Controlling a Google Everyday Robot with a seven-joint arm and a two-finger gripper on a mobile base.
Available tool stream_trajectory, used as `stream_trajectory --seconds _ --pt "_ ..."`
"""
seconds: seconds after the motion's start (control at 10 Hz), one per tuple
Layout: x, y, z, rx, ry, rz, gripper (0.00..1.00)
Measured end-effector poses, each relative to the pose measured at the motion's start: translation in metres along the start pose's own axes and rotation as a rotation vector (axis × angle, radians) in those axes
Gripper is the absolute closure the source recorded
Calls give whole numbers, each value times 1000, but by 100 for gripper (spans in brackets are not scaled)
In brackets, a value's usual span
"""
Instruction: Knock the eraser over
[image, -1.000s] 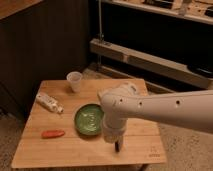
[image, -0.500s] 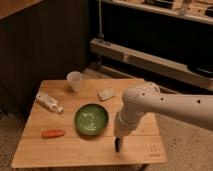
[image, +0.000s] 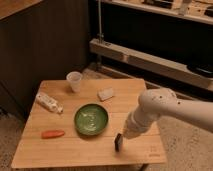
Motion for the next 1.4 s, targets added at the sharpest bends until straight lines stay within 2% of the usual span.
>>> stream_trajectory --seconds 0.2,0.5,0.7,0.9,1.0,1.2,1.4 --pt "-9 -15 1 -31 -2 36 94" --pt "-14 -45 -13 -100 -25 74 94" --pt "-15 -65 -23 -117 -42 105 94" --pt "-17 -80 -27 -115 -39 146 94" --pt "-16 -81 -25 -106 -21 152 94" --pt "-11 -70 -8 -69 33 135 94" --pt "-4 -63 6 -64 72 132 94"
